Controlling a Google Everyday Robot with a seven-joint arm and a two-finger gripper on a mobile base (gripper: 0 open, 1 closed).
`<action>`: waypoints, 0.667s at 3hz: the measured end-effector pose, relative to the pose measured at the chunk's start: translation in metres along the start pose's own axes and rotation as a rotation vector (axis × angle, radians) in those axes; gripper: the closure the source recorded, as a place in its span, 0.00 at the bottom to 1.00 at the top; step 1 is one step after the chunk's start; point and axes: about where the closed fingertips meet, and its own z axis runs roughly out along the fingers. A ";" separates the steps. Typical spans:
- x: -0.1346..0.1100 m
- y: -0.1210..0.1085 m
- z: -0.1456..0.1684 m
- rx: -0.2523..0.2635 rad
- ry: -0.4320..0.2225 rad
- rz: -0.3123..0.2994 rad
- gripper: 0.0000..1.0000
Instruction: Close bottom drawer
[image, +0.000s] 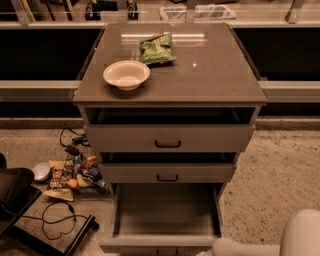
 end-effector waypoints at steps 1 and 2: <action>-0.022 -0.058 0.002 0.046 -0.029 -0.042 1.00; -0.037 -0.111 -0.005 0.079 -0.047 -0.045 1.00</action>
Offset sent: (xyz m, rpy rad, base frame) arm 0.1627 0.0184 0.0000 0.0324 -0.1843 -0.0099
